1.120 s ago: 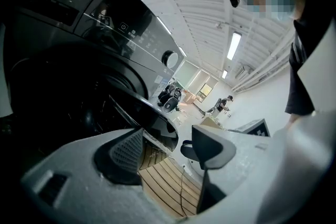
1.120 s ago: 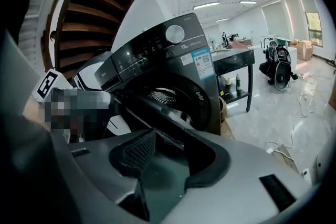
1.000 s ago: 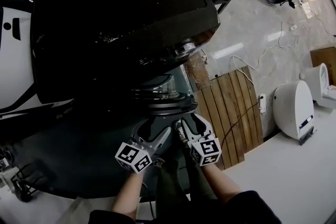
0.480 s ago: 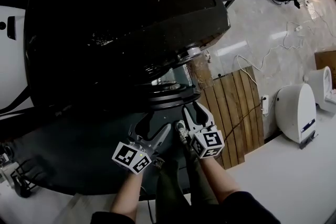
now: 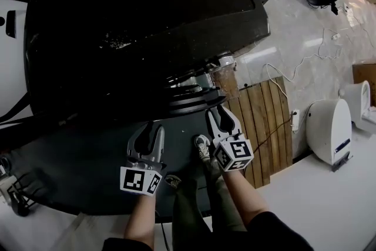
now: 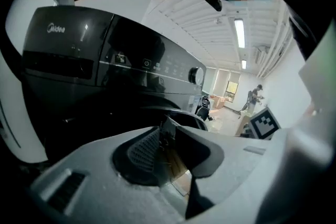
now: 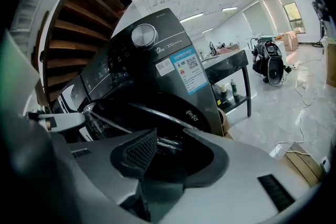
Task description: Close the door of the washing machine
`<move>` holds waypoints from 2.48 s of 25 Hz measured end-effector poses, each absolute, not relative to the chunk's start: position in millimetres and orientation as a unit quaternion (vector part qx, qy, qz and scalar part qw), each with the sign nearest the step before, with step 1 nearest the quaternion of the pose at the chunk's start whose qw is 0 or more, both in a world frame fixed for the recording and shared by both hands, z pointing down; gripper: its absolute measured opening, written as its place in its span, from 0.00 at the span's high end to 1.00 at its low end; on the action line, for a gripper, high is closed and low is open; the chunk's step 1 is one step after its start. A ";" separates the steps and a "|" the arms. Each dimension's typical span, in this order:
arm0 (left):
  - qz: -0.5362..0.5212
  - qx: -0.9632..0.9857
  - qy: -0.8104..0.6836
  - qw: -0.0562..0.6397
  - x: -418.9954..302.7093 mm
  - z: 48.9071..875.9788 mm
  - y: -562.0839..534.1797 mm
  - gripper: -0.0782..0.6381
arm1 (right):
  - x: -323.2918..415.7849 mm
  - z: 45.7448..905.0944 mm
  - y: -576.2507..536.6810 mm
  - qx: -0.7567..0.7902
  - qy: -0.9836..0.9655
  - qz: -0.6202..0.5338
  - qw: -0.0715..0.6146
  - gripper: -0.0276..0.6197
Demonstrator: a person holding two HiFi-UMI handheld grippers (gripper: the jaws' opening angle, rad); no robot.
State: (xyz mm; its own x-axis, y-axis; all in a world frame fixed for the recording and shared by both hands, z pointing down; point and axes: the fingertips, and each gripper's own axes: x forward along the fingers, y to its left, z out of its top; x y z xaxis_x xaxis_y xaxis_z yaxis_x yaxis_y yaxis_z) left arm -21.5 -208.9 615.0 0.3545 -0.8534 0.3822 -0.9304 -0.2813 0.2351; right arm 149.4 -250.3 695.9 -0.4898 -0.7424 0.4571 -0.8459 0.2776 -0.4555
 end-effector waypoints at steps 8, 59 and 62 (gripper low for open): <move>0.133 0.742 -0.633 0.178 -61.2 618.0 -215.0 0.89 | 145.4 696.7 -269.1 0.503 -0.798 0.325 0.067 0.78; 0.129 0.732 -0.639 0.196 -84.2 636.0 -243.8 0.88 | 127.1 697.8 -321.2 0.490 -0.820 0.293 0.035 0.95; 0.130 0.733 -0.639 0.193 -84.1 636.7 -243.4 0.88 | 127.3 697.0 -321.5 0.486 -0.822 0.295 0.036 0.95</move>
